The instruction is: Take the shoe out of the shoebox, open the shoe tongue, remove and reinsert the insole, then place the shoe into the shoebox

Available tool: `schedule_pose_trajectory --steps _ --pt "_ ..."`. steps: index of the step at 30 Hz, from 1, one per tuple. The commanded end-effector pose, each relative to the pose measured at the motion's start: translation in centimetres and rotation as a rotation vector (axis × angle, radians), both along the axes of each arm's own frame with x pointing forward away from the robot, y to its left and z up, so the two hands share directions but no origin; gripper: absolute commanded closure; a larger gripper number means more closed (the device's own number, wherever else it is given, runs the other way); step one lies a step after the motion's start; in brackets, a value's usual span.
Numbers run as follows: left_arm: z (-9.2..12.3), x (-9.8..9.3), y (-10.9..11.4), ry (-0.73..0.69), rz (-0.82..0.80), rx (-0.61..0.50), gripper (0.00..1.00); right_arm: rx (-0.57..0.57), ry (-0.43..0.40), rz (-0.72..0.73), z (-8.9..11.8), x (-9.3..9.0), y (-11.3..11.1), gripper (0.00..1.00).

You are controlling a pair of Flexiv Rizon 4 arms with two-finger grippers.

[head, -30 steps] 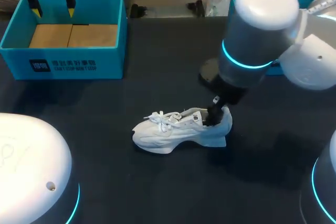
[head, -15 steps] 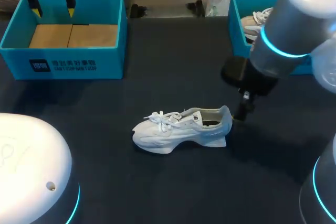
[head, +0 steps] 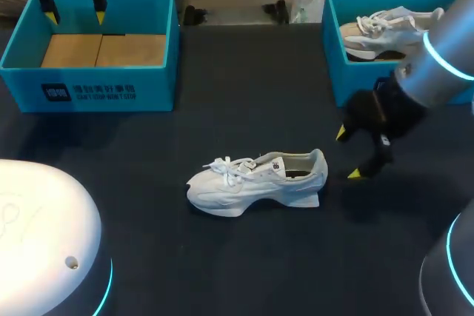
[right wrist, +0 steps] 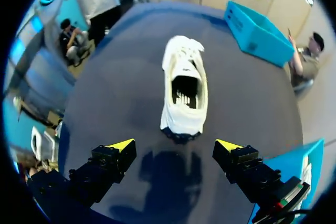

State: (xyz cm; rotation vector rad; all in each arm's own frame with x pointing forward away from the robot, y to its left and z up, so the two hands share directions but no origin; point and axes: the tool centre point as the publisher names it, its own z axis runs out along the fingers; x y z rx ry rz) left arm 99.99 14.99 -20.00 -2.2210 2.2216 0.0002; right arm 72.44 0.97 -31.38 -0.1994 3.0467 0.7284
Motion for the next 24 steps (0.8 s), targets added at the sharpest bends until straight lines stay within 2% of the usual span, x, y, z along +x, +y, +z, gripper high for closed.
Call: schedule_pose_trajectory --steps 1,11,13,18,24 --pt "0.0 0.0 0.0 0.0 0.0 0.0 0.0 0.202 0.036 0.04 -0.2 0.5 -0.5 0.0" --pt "0.0 0.0 0.0 0.0 0.0 0.0 0.0 0.202 0.036 0.04 -0.2 0.5 -0.5 0.0" --pt "0.0 0.0 0.0 0.0 0.0 0.0 0.0 0.259 0.014 0.017 -0.8 0.6 -1.1 0.0" --pt "0.0 0.0 0.0 0.0 0.0 0.0 0.0 0.313 0.006 -0.031 -2.2 0.8 -2.4 0.0" --pt "0.0 0.0 0.0 0.0 0.0 0.0 0.0 0.398 -0.048 -0.082 -4.0 0.9 -3.6 0.0"
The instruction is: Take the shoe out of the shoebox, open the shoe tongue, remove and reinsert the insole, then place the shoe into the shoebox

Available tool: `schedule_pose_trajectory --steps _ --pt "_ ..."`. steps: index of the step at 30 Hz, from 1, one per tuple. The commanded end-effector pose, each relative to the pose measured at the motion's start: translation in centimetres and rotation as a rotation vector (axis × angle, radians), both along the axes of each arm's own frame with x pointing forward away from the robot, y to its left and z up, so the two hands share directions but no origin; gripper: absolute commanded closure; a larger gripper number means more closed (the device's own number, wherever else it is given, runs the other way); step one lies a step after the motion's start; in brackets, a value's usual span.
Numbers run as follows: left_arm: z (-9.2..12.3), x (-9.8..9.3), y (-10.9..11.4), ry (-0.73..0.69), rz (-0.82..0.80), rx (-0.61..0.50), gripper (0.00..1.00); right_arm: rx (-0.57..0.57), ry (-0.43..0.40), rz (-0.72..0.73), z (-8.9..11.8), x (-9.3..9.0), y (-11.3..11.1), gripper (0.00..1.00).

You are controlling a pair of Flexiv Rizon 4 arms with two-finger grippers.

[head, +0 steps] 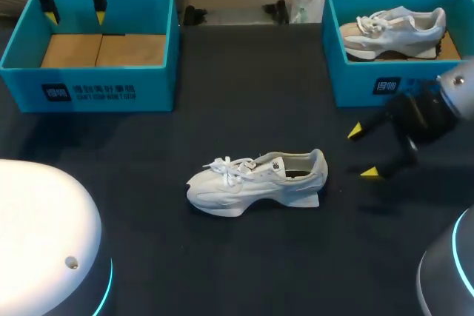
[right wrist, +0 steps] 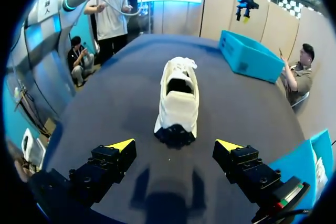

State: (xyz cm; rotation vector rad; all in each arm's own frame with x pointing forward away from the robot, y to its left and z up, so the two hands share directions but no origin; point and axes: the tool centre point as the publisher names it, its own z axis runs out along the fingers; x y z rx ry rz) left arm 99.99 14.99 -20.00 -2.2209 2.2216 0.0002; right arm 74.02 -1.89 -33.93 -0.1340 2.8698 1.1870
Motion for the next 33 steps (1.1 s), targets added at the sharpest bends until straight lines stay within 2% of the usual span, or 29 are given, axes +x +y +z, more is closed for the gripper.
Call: schedule_pose_trajectory --steps 1,11,13,28,30,33 --pt "0.0 0.0 0.0 0.0 0.0 0.0 0.0 0.078 -0.043 -0.072 -1.7 -0.7 -0.9 0.0" --pt "0.0 0.0 0.0 0.0 0.0 0.0 0.0 0.112 -0.029 -0.132 -3.7 -0.4 -1.8 0.0" --pt "0.0 0.0 0.0 0.0 0.0 0.0 0.0 0.152 -0.022 -0.144 -3.5 -0.5 -1.8 0.0" --pt "0.0 0.0 0.0 0.0 0.0 0.0 0.0 0.152 -0.022 -0.144 -3.5 -0.5 -1.8 0.0" --pt "0.0 0.0 0.0 0.0 0.0 0.0 0.0 0.106 0.002 -0.162 -3.9 -0.3 -1.1 0.0" --pt "0.0 0.0 0.0 0.0 0.0 0.0 0.0 0.096 -0.02 -0.193 -3.6 -0.1 -0.2 0.0"
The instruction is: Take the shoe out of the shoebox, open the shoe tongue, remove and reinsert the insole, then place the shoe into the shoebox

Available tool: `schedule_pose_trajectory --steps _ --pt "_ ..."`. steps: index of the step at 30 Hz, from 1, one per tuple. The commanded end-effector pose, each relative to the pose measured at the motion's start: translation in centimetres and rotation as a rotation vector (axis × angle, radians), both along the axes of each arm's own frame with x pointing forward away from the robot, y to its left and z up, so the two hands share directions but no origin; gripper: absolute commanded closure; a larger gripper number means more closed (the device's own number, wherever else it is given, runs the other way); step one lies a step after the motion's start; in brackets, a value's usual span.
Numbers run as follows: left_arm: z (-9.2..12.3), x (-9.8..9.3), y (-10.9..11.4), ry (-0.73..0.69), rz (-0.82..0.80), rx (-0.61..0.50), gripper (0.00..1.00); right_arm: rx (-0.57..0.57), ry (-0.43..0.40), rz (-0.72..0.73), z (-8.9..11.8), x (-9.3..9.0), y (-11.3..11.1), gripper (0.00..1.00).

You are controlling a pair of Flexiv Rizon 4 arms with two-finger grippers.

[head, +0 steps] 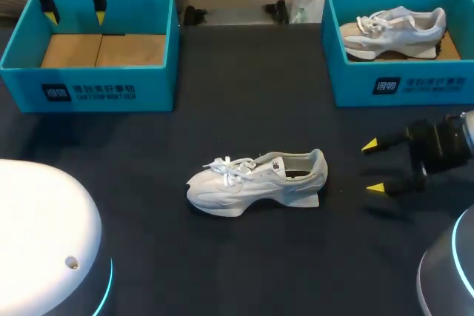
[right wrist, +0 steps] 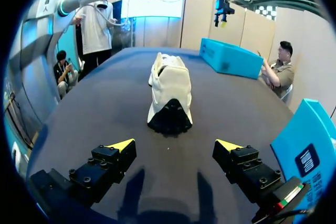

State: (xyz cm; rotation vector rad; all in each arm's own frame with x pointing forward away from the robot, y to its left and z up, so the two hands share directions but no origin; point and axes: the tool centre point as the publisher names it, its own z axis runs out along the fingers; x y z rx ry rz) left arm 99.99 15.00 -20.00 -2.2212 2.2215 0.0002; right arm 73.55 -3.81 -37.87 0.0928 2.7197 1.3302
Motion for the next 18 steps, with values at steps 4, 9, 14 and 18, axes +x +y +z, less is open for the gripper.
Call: schedule_pose_trajectory --steps 4,9,14,18 --pt "0.0 0.0 0.0 0.0 0.0 0.0 0.0 -0.045 -0.008 -0.084 0.6 0.6 2.9 0.0" --pt "0.0 0.0 0.0 0.0 0.0 0.0 0.0 -0.05 0.011 -0.101 0.0 0.7 4.7 0.0" --pt "0.0 0.0 0.0 0.0 0.0 0.0 0.0 -0.037 0.013 -0.101 -0.9 0.7 5.8 0.0" --pt "0.0 0.0 0.0 0.0 0.0 0.0 0.0 -0.028 0.015 -0.105 -1.4 0.6 6.7 0.0"
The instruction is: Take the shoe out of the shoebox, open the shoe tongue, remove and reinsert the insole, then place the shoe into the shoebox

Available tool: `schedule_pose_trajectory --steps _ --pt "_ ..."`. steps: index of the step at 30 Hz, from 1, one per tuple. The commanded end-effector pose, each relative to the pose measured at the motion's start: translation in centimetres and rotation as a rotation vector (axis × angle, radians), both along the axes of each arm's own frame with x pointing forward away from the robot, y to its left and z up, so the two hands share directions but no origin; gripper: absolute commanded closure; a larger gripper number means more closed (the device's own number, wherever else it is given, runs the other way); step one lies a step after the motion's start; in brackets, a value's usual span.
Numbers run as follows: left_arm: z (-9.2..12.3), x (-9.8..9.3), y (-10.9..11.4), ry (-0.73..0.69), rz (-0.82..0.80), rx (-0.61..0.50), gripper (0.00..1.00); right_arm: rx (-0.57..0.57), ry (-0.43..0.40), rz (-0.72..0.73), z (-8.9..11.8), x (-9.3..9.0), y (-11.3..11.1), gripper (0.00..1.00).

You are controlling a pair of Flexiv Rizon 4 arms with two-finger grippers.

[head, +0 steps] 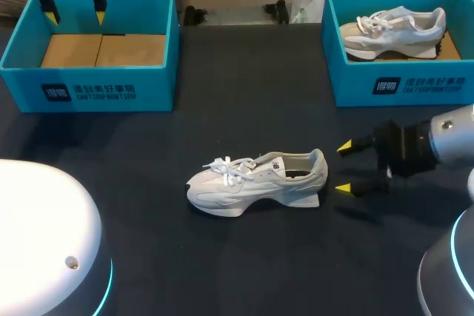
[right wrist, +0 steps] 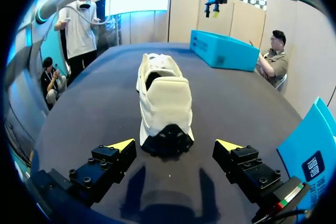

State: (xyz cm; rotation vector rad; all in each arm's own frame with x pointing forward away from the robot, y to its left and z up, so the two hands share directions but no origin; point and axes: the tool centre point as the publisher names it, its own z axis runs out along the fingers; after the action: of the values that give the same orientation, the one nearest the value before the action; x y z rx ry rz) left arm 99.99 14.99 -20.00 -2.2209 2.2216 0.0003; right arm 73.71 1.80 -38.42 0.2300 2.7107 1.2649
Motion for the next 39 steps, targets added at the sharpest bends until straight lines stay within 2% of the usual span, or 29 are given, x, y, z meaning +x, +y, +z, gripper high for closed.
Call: schedule_pose_trajectory --steps 1,14,39 --pt "0.0 0.0 0.0 0.0 0.0 0.0 0.0 0.01 -0.003 -0.005 -1.1 0.5 1.3 0.0" --pt "0.0 0.0 0.0 0.0 0.0 0.0 0.0 0.059 0.022 0.031 -3.3 1.4 3.5 0.0" --pt "0.0 0.0 0.0 0.0 0.0 0.0 0.0 0.112 0.036 0.085 -3.9 0.7 6.8 0.0"
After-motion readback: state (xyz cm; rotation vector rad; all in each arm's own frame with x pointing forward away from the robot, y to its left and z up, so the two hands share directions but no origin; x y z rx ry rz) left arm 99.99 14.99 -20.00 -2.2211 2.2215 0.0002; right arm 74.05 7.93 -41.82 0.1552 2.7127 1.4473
